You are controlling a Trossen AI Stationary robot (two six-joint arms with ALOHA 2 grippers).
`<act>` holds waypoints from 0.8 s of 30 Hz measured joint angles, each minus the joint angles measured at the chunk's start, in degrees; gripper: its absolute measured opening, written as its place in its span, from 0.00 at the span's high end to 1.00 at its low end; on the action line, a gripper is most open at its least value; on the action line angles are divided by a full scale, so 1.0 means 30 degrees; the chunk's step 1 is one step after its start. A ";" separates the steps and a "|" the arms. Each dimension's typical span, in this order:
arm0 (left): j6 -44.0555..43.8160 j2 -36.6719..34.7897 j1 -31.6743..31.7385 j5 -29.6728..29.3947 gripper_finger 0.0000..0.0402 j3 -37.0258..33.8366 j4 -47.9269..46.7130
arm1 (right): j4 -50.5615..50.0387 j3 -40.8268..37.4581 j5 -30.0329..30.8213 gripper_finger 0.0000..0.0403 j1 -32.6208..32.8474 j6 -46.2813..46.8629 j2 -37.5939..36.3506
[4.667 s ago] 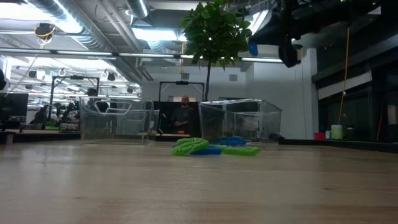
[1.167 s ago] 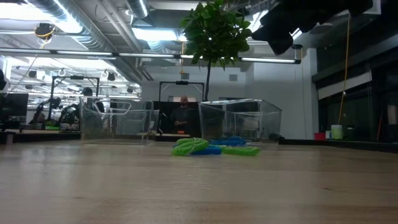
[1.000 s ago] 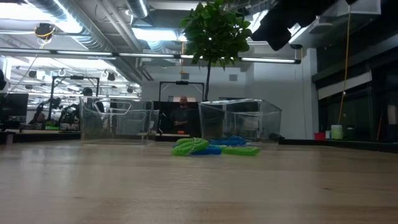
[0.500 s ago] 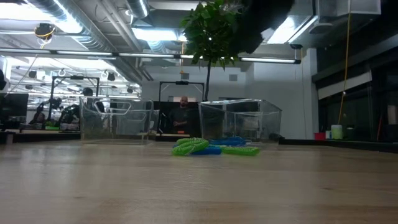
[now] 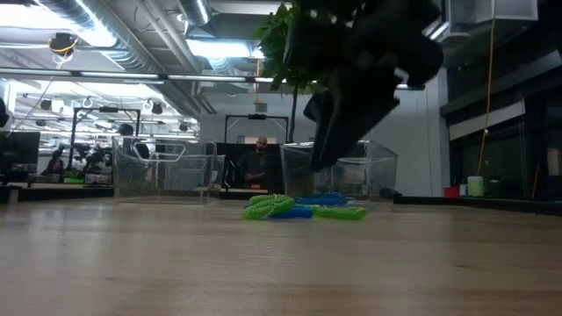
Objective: Sort spring keychains
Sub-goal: Put the blue spring keychain into the right transparent bin
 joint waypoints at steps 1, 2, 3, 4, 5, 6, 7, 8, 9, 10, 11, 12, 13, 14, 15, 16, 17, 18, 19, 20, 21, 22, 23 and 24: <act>-0.0004 0.0000 -0.0003 0.0007 0.97 0.0003 0.0000 | 0.0211 0.0000 0.0142 0.57 -0.0057 -0.0237 0.0223; -0.0004 0.0000 -0.0003 0.0007 0.97 0.0003 0.0000 | 0.0427 0.0000 0.0335 0.57 -0.0144 -0.0478 0.0412; 0.0000 0.0000 -0.0003 0.0003 0.97 0.0003 0.0000 | 0.0595 0.0000 0.0511 0.57 -0.0253 -0.0703 0.0631; 0.0004 0.0000 -0.0003 0.0005 0.97 0.0003 0.0005 | 0.0890 0.0000 0.0729 0.57 -0.0386 -0.0882 0.0829; 0.0002 0.0000 -0.0002 0.0001 0.97 -0.0001 0.0000 | 0.1134 0.0000 0.0924 0.57 -0.0531 -0.1045 0.0978; -0.0002 0.0000 -0.0003 0.0005 0.97 0.0000 0.0000 | 0.1185 0.0000 0.1172 0.57 -0.0703 -0.1072 0.1120; 0.0004 0.0000 -0.0001 0.0000 0.97 -0.0001 0.0000 | 0.1212 0.0000 0.1426 0.57 -0.0878 -0.1065 0.1230; 0.0002 0.0000 0.0004 0.0007 0.97 0.0003 0.0000 | 0.1206 0.0000 0.1648 0.57 -0.1040 -0.1084 0.1346; -0.0003 0.0000 0.0003 0.0007 0.98 0.0002 0.0000 | 0.1213 0.0000 0.1761 0.57 -0.1223 -0.1116 0.1440; -0.0004 0.0000 -0.0003 0.0000 0.98 -0.0004 0.0000 | 0.1144 0.0000 0.1786 0.57 -0.1405 -0.1163 0.1500; 0.0004 0.0000 0.0004 0.0007 0.98 -0.0003 0.0000 | 0.1069 0.0000 0.1773 0.57 -0.1585 -0.1268 0.1539; -0.0004 0.0000 -0.0003 0.0006 0.98 -0.0004 0.0002 | 0.1083 0.0000 0.1780 0.57 -0.1752 -0.1377 0.1560; 0.0004 0.0000 0.0004 0.0003 0.98 -0.0004 0.0000 | 0.1076 0.0000 0.1766 0.57 -0.1940 -0.1452 0.1560; 0.0000 0.0000 -0.0001 0.0004 0.98 0.0000 0.0000 | 0.1069 0.0000 0.1773 0.57 -0.2103 -0.1479 0.1560; 0.0004 0.0000 -0.0001 0.0007 0.97 0.0003 0.0007 | 0.1069 0.0000 0.1767 0.57 -0.2268 -0.1454 0.1560; 0.0003 0.0000 0.0000 0.0000 0.97 0.0001 0.0000 | 0.1069 0.0000 0.1766 0.57 -0.2414 -0.1393 0.1560; 0.0004 0.0000 -0.0003 0.0003 0.97 0.0001 0.0000 | 0.1081 0.0000 0.1746 0.57 -0.2558 -0.1400 0.1560; 0.0002 0.0000 -0.0003 0.0007 0.97 0.0003 0.0000 | 0.1088 0.0000 0.1677 0.57 -0.2693 -0.1418 0.1560; -0.0004 0.0000 0.0004 0.0000 0.97 0.0003 0.0000 | 0.1083 0.0000 0.1563 0.57 -0.2813 -0.1416 0.1560; -0.0004 0.0000 0.0004 0.0007 0.97 -0.0004 0.0000 | 0.1072 0.0000 0.1364 0.57 -0.2925 -0.1356 0.1560; 0.0002 0.0000 0.0004 0.0001 0.97 0.0003 0.0000 | 0.1063 0.0000 0.1084 0.57 -0.3010 -0.1093 0.1560; -0.0004 0.0000 -0.0003 0.0000 0.98 0.0003 0.0000 | 0.1064 0.0000 0.0801 0.57 -0.3057 -0.0748 0.1563; 0.0000 0.0000 0.0000 0.0007 0.98 0.0000 0.0000 | 0.1073 0.0000 0.0570 0.57 -0.3088 -0.0534 0.1568; -0.0002 0.0000 0.0004 0.0003 0.98 -0.0004 0.0000 | 0.1075 0.0000 0.0397 0.57 -0.3092 -0.0483 0.1568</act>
